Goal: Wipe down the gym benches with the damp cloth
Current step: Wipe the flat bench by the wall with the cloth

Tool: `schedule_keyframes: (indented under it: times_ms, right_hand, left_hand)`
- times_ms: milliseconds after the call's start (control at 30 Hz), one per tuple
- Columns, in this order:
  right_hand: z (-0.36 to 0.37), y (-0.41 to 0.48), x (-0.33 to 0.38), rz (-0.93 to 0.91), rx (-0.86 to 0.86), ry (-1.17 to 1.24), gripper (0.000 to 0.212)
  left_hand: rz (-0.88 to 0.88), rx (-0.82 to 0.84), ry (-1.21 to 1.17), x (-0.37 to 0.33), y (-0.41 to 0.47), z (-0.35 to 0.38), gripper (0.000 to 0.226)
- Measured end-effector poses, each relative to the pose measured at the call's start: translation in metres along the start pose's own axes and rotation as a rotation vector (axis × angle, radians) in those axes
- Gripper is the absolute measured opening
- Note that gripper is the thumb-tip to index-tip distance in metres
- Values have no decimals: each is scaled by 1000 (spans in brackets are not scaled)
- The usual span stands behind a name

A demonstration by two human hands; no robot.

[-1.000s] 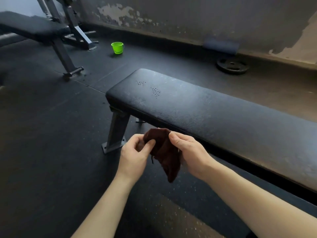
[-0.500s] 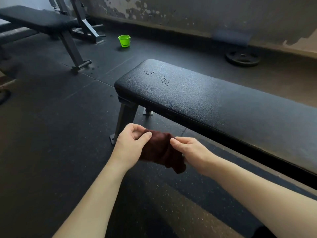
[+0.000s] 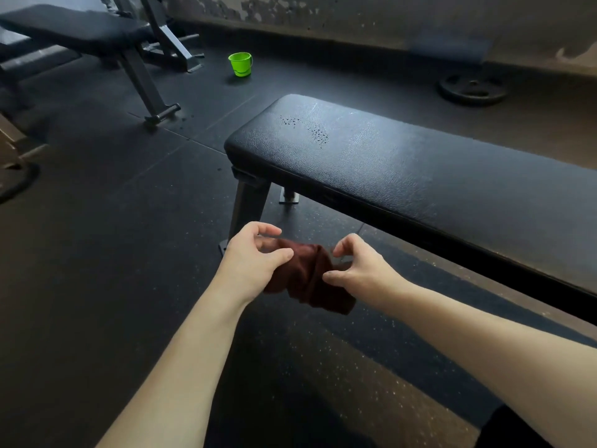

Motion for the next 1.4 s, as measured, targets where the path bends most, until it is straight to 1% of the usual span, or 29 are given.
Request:
schedule_keyframes:
  times_ms: [100, 200, 267, 300, 400, 467, 500, 567, 600, 667, 700, 767, 800, 900, 1000, 1100, 1167, 1267, 1300, 1400]
  right_hand:
    - [1, -2, 10, -99, 3, -14, 24]
    - [1, -2, 10, -108, 32, -38, 20]
    - [1, -2, 6, -70, 70, -49, 23]
    - [1, -2, 3, -43, 86, -48, 26]
    - [2, -1, -7, 40, 109, -56, 35]
    - [4, 0, -10, 67, 125, -43, 35]
    - [4, 1, -10, 73, 133, -22, 31]
    - [7, 0, -6, 67, 168, 32, 23]
    - [10, -1, -3, 61, 196, 53, 24]
    - [15, -2, 1, 42, 252, 47, 41]
    - [16, -3, 4, 26, 268, 3, 51]
    - [16, -5, 10, -30, 275, -120, 63]
    - [16, -5, 14, -67, 272, -174, 64]
    - [15, -4, 22, -133, 230, -221, 52]
    - [15, -1, 15, -95, 213, -137, 35]
    - [14, 2, 3, -72, 198, -88, 23]
    - [12, 4, -2, -65, 192, -86, 16]
    - [11, 5, -11, -22, 201, -67, 14]
    - [10, 5, -13, -10, 199, -62, 14]
    - [10, 8, -17, 14, 197, 46, 16]
  left_hand:
    - [-1, -88, 67, 5, 3, -14, 37]
    - [0, -112, 93, 3, 3, -20, 28]
    - [-53, -77, -32, 9, 5, -20, 18]
    - [-106, -42, -116, 14, 6, -19, 19]
    - [-213, 86, -339, 20, 7, -11, 38]
    - [-201, 157, -421, 17, 6, -7, 44]
    - [-180, 178, -421, 16, 7, -5, 46]
    - [-115, 199, -341, 15, 10, -4, 53]
    - [-77, 200, -282, 15, 12, -4, 57]
    - [-14, 183, -190, 15, 15, -7, 64]
    - [4, 170, -164, 15, 15, -8, 65]
    - [32, 145, -106, 12, 15, -10, 58]
    - [49, 129, -61, 10, 15, -10, 51]
    - [84, 76, 81, 7, 14, -8, 38]
    - [105, 50, 178, 5, 14, -7, 39]
    - [132, 83, 280, 3, 12, -3, 25]
    - [141, 98, 304, 2, 11, -1, 17]
    - [160, 82, 319, -5, 8, 1, 5]
    - [167, 75, 328, -8, 6, 1, 4]
    - [149, 67, 278, -12, 5, 4, 17]
Point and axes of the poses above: each hand's wrist, its own y-axis towards the middle knuckle, its own z-axis out of the palm, x = y × z, the point moved 9 cm from there along y, towards the middle knuckle, and after that the axes turned 3 degrees about y, right-handed, at the moved point
